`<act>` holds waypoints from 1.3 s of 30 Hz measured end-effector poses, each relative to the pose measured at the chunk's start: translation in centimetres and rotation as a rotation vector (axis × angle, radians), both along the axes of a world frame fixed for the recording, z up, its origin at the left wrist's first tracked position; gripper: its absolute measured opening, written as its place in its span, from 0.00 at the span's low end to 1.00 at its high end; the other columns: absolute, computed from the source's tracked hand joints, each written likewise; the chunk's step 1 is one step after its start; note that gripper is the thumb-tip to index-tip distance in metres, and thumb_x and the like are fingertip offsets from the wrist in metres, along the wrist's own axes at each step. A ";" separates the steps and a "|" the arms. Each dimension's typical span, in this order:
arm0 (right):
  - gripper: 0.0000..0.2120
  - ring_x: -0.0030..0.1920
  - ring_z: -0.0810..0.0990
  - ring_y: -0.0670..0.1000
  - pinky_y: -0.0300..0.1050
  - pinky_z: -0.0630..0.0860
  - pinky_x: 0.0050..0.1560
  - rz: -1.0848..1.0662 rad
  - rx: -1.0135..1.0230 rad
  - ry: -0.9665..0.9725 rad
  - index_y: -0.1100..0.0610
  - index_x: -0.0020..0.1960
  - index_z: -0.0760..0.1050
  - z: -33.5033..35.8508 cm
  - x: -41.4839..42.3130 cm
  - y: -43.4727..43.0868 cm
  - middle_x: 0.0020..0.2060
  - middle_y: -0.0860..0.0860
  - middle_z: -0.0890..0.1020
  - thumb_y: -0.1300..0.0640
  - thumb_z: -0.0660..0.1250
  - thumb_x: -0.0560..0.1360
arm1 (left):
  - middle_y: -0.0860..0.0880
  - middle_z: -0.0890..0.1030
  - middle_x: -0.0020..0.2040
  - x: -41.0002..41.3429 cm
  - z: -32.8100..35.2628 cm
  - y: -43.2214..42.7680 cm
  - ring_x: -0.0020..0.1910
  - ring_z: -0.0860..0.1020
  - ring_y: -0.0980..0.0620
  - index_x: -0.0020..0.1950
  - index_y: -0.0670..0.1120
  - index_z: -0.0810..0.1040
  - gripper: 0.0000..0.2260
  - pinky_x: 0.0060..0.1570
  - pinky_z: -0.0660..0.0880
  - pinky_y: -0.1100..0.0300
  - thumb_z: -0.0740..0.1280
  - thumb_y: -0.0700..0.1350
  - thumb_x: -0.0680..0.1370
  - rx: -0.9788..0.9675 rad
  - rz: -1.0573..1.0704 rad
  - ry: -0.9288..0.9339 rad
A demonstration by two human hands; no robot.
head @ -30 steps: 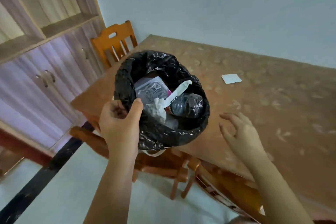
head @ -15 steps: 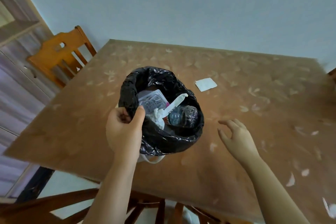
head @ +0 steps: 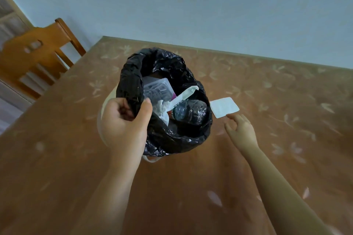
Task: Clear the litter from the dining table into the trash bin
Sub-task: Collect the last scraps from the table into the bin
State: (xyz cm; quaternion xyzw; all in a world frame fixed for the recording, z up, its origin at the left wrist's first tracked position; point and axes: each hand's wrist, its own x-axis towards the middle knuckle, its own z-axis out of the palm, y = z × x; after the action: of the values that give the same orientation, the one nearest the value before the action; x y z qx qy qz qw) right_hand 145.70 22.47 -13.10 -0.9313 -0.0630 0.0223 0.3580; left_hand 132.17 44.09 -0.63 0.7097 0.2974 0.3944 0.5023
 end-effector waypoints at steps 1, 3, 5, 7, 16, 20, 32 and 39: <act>0.13 0.58 0.72 0.57 0.48 0.68 0.52 -0.009 0.011 0.006 0.58 0.58 0.73 -0.7 1.3 0.6 0.56 0.56 0.77 0.59 0.63 0.73 | 0.63 0.72 0.25 0.9 -0.2 0.1 0.26 0.68 0.59 0.33 0.53 0.68 0.11 0.31 0.68 0.60 0.70 0.53 0.66 0.004 0.006 -0.014; 0.14 0.59 0.72 0.57 0.48 0.68 0.52 -0.027 0.014 0.009 0.58 0.58 0.73 -1.8 3.8 1.7 0.58 0.56 0.76 0.58 0.63 0.73 | 0.63 0.72 0.25 2.5 -0.5 0.4 0.26 0.68 0.61 0.34 0.51 0.69 0.11 0.29 0.67 0.66 0.70 0.52 0.66 0.007 0.002 -0.040; 0.14 0.59 0.72 0.57 0.50 0.70 0.53 -0.036 -0.008 0.019 0.58 0.58 0.73 -2.8 5.9 2.5 0.60 0.56 0.75 0.58 0.62 0.73 | 0.63 0.72 0.26 3.5 -0.9 0.5 0.26 0.69 0.61 0.35 0.49 0.70 0.10 0.27 0.66 0.69 0.70 0.51 0.67 0.032 -0.013 -0.042; 0.15 0.58 0.72 0.59 0.53 0.73 0.53 -0.045 -0.048 0.047 0.58 0.59 0.72 -3.9 7.3 2.9 0.61 0.57 0.74 0.57 0.62 0.72 | 0.62 0.72 0.26 4.1 -1.2 0.7 0.26 0.69 0.60 0.36 0.48 0.70 0.11 0.27 0.66 0.69 0.70 0.51 0.67 0.044 -0.027 -0.037; 0.14 0.60 0.66 0.57 0.55 0.73 0.51 -0.040 -0.133 0.068 0.59 0.58 0.73 -7.1 9.1 2.4 0.59 0.55 0.73 0.60 0.61 0.72 | 0.61 0.70 0.25 4.6 -1.9 1.5 0.25 0.67 0.61 0.30 0.55 0.69 0.10 0.26 0.66 0.68 0.70 0.53 0.64 -0.018 -0.058 -0.082; 0.11 0.54 0.72 0.58 0.47 0.68 0.42 -0.085 -0.090 0.026 0.62 0.52 0.76 -7.2 8.1 2.4 0.54 0.58 0.76 0.63 0.60 0.72 | 0.61 0.70 0.25 4.1 -2.0 1.1 0.25 0.67 0.62 0.32 0.54 0.70 0.10 0.26 0.66 0.69 0.70 0.54 0.64 -0.031 -0.064 -0.080; 0.04 0.34 0.72 0.46 0.42 0.63 0.32 -0.187 0.169 0.074 0.54 0.38 0.76 -5.2 -0.6 -0.5 0.39 0.51 0.76 0.61 0.65 0.70 | 0.59 0.69 0.26 -0.6 -0.6 0.2 0.30 0.68 0.54 0.28 0.55 0.70 0.11 0.33 0.68 0.56 0.72 0.55 0.61 -0.220 -0.056 -0.037; 0.11 0.33 0.72 0.42 0.34 0.63 0.32 -0.295 0.288 -0.025 0.49 0.34 0.71 -0.8 -7.7 -2.4 0.32 0.47 0.74 0.61 0.67 0.70 | 0.46 0.69 0.33 -5.1 0.4 -0.8 0.35 0.69 0.47 0.29 0.51 0.66 0.15 0.37 0.67 0.50 0.72 0.45 0.68 -0.390 -0.084 -0.032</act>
State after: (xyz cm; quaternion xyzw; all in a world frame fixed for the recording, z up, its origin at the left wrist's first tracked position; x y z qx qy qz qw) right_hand 137.97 20.02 -13.95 -0.8698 0.0673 -0.0511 0.4862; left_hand 127.09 43.28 -0.19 0.6045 0.3302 0.3194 0.6508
